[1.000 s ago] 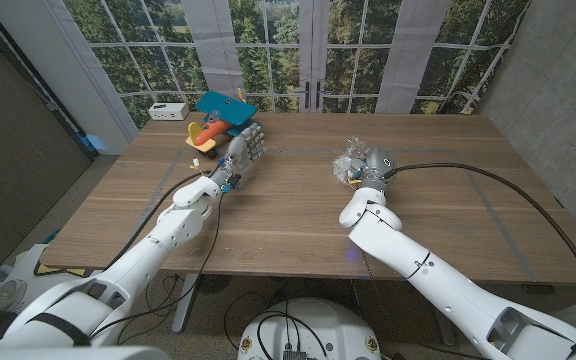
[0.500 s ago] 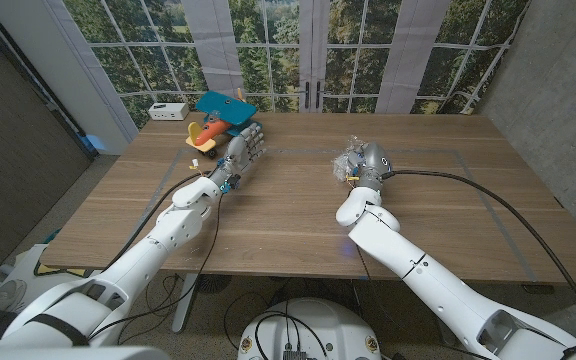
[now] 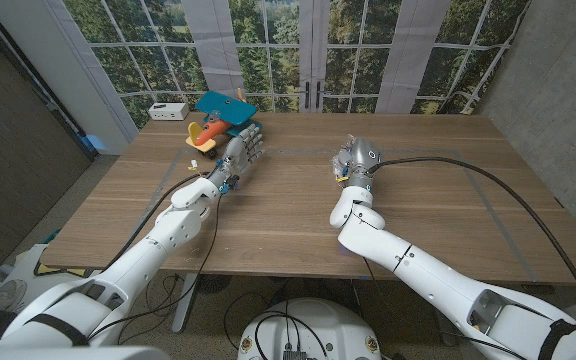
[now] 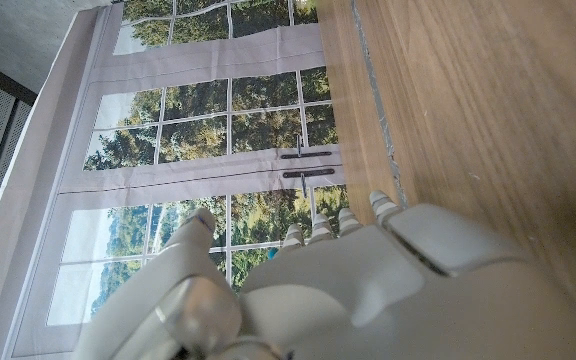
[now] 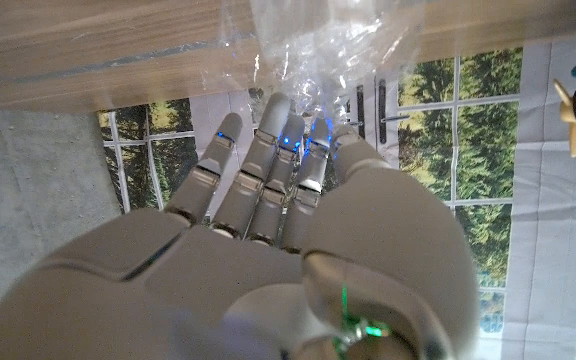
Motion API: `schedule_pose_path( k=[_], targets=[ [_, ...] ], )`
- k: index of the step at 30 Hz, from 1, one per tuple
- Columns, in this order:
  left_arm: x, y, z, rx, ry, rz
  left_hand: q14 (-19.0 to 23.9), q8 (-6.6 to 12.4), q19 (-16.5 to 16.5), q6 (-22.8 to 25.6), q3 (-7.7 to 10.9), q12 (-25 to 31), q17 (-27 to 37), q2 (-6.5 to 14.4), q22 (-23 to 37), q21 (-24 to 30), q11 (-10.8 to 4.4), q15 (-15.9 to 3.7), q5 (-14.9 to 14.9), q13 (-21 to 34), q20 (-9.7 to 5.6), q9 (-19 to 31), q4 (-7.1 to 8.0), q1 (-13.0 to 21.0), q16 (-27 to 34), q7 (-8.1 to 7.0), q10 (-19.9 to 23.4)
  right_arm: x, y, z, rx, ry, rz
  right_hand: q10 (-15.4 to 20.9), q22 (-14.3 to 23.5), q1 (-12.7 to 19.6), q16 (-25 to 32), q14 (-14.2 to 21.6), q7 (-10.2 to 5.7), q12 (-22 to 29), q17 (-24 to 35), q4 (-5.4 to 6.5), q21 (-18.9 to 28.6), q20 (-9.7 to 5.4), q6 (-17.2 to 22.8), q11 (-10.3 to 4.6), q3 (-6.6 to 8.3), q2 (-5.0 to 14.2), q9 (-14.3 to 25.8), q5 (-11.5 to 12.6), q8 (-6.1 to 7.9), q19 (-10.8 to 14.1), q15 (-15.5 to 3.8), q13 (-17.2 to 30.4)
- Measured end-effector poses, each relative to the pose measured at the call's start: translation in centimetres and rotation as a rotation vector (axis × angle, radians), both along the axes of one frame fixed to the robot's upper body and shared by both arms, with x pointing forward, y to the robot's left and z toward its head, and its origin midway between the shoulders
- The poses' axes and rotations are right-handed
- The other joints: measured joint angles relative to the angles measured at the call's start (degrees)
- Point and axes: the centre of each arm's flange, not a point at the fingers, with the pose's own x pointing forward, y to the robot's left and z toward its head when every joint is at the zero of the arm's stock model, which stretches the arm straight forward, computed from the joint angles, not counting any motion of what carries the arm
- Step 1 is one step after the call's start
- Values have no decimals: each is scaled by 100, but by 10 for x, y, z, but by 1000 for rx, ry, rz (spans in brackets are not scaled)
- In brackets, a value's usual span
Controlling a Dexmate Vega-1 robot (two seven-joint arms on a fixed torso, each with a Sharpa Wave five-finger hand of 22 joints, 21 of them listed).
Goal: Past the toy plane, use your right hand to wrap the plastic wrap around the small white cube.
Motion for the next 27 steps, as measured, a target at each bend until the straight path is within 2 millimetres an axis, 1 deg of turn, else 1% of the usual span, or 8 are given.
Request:
schedule_pose_path(
  k=[4, 8, 12, 14, 17, 19, 23, 27],
  targets=[
    [1, 0, 1, -2, 0, 1, 0, 0, 0, 0, 0, 0, 0, 0, 0, 0, 0, 0, 0, 0, 0, 0, 0, 0, 0, 0, 0, 5, -2, -2, -76, 60, -22, -177, -2, -715, -207, -319, 95, -216, -94, 363, -39, 111, -230, 107, -213, -49, -128, 0, -266, -241, 47, -133],
    [1, 0, 1, -3, -1, 2, 0, 0, 0, 0, 24, 0, 0, 0, 0, 0, 0, 0, 0, 0, 0, 0, 23, 0, 0, 0, 0, 7, -4, -3, -121, 105, -13, -195, -2, -1493, -294, -457, 212, -336, -107, 866, -106, 147, -210, 147, -358, 213, -202, 0, -412, -465, 69, -247],
    [1, 0, 2, -5, 0, 4, 0, 0, 0, 0, 24, 0, 0, 0, 0, 0, 0, 0, 0, 0, 0, 0, 23, 0, 0, 0, 0, 9, -7, -5, -139, 130, -1, 12, -2, -1806, -294, -438, 338, -335, -129, 1100, -106, 129, 45, 242, -284, 433, -232, 14, -413, -539, 52, -298],
    [1, 0, 3, -5, 0, 4, 0, 0, 0, 0, 24, 0, 0, 0, -1, 0, 0, 0, 0, 0, 0, 0, 23, 0, 0, 0, 0, 11, -8, -6, -149, 153, 24, -61, 8, -1920, -308, -487, 317, -406, -104, 1213, -105, 100, -51, 251, -166, 481, -250, 24, -532, -522, 48, -298],
    [2, 0, 3, -5, 1, 4, 0, 0, 0, 0, 24, 0, 0, 0, -1, 0, 0, 0, 0, 0, 0, 0, 24, 0, 0, 0, 0, 13, -9, -9, -153, 180, 58, -907, 42, -2289, -712, -1182, 80, -803, -238, 1262, -48, -21, -1176, 183, 124, 386, -263, 24, -983, -609, 107, -316],
    [2, 0, 3, -5, 3, 5, 0, 0, 0, 0, 24, 0, 0, 0, -1, 0, 0, 0, 0, 0, 0, 0, 24, 0, 0, 0, 0, 13, -14, -8, -158, 178, 51, -1578, 45, -2532, -1100, -1732, -8, -1175, -465, 1224, -33, -18, -2070, 129, 191, 283, -265, 24, -1107, -812, 129, -372],
    [3, -2, 4, -5, 4, 5, 0, 0, 0, 0, 42, 0, 0, 0, -1, 0, 0, 0, 0, 0, 0, 0, 6, 0, 0, 0, 0, 20, -9, -15, -164, 254, 142, -2424, 37, -2859, -1645, -2474, -16, -1724, -852, 1096, -102, 36, -3289, 114, 94, 22, -287, 24, -1123, -1214, 157, -476],
    [3, -2, 3, -5, 6, 6, 0, 0, 0, 0, 73, 0, 0, 0, -1, 0, 0, 0, 0, 0, 0, 0, 22, 0, 0, 0, 0, 22, -10, -16, -173, 275, 167, -2438, 21, -2994, -1704, -2533, 85, -1777, -980, 1067, -103, 98, -3241, 176, 14, -57, -294, 24, -988, -1327, 223, -507]
  ],
)
